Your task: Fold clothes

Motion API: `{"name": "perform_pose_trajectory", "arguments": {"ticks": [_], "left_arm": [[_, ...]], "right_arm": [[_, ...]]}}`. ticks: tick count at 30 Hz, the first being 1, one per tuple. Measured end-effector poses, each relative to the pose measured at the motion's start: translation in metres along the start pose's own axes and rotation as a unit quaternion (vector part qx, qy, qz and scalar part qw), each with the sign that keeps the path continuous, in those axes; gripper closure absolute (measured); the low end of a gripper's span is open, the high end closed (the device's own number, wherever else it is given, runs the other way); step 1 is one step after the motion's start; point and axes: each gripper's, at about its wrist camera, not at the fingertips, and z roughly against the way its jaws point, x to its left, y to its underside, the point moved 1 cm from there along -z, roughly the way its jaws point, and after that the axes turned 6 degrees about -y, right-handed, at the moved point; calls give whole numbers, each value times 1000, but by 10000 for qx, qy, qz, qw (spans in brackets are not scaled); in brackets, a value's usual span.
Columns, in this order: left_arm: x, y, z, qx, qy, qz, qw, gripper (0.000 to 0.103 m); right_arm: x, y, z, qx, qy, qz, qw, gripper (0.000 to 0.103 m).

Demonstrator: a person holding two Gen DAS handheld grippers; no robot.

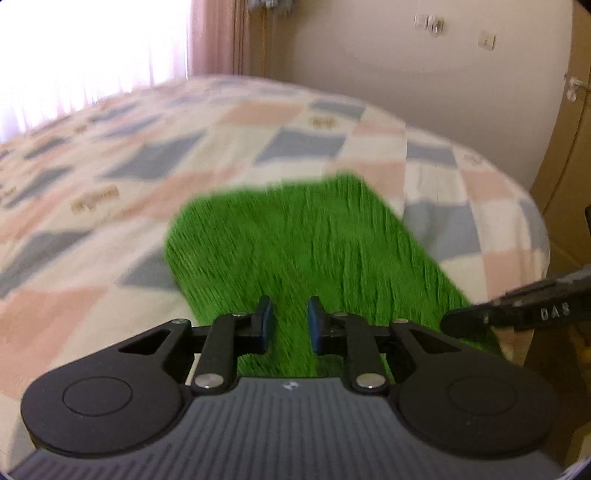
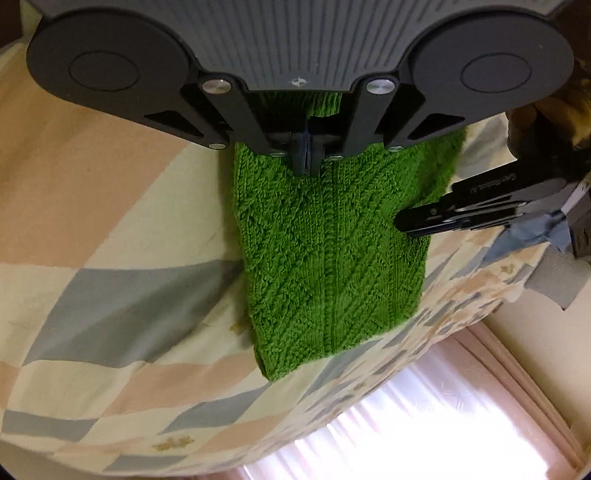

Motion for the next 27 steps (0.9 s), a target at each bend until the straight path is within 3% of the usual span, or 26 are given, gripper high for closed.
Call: {"name": "perform_pose_trajectory", "arguments": {"ticks": [3, 9, 14, 16, 17, 20, 24, 27], "left_arm": [[17, -23, 7, -296, -33, 171, 9994, 85], [29, -57, -29, -273, -279, -102, 9992, 85], [32, -59, -71, 13, -325, -317, 9990, 87], [34, -53, -93, 327, -386, -389, 9980, 89], [34, -48, -103, 453, -411, -423, 9972, 89], [35, -38, -114, 411, -432, -373, 9975, 89], [43, -43, -112, 480, -371, -96, 9981, 89], [50, -50, -84, 380, -334, 211, 9985, 89]], "right_arm": [[13, -25, 14, -424, 117, 393, 9983, 85], [23, -90, -16, -1129, 139, 990, 9886, 85], [14, -122, -70, -940, 411, 1313, 9860, 86], [1, -127, -91, -720, 486, 1221, 9887, 94], [-6, -126, -100, -561, 572, 1149, 9901, 103], [-22, -124, -113, -347, 614, 1013, 9924, 103], [-29, -122, -116, -305, 537, 961, 9935, 103], [-24, -127, -107, -343, 492, 855, 9945, 103]]}}
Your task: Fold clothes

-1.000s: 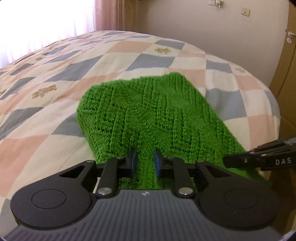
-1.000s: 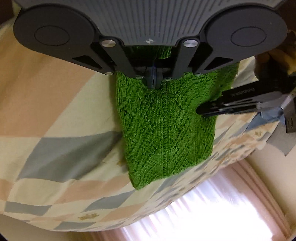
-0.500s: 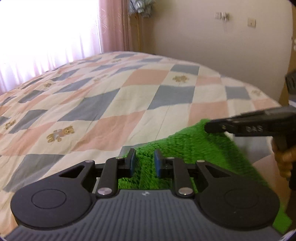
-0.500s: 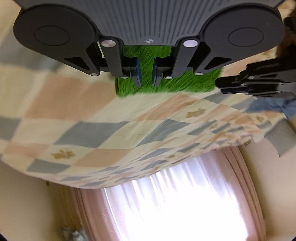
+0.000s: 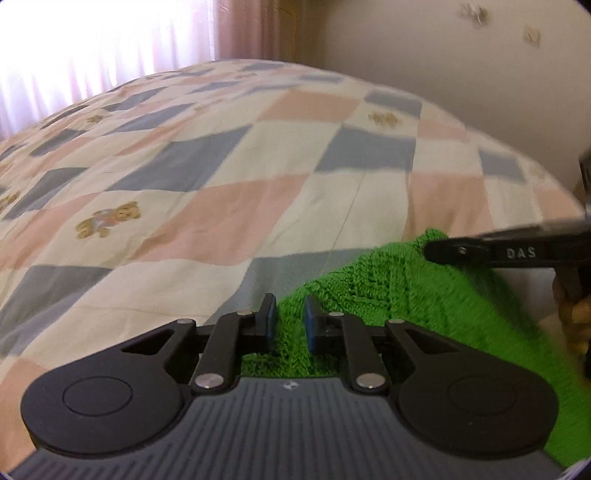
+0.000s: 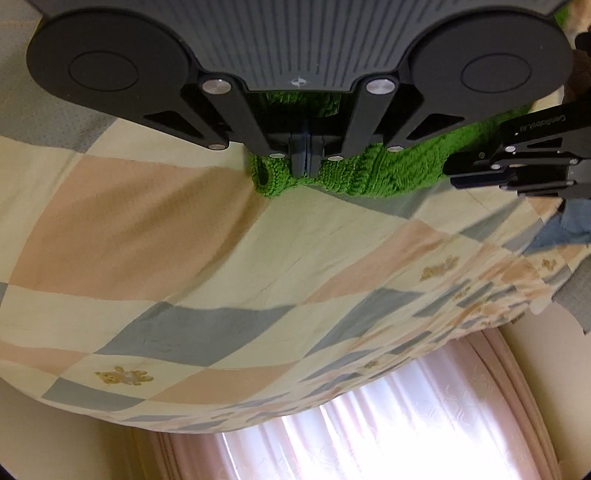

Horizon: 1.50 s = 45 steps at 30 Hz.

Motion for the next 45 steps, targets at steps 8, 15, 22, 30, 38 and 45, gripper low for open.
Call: {"name": "perform_pose_trajectory", "arguments": {"ticks": [8, 15, 22, 30, 38, 45], "left_arm": [[-13, 34, 97, -205, 347, 240, 9989, 89], [-61, 93, 128, 206, 593, 283, 9976, 88], [-69, 107, 132, 304, 333, 383, 9982, 87], [-79, 123, 141, 491, 152, 349, 9981, 86], [-84, 124, 157, 492, -173, 389, 9979, 81], [-86, 132, 157, 533, -54, 387, 9978, 81]], "right_arm": [[28, 35, 118, -1128, -249, -393, 9925, 87], [56, 122, 167, -789, -416, -685, 9937, 87], [65, 148, 154, -237, 110, -551, 9981, 90], [77, 152, 176, -439, 82, -468, 9979, 88], [80, 169, 177, -292, 302, -764, 9962, 82], [84, 174, 183, -428, 297, -755, 9958, 82]]}}
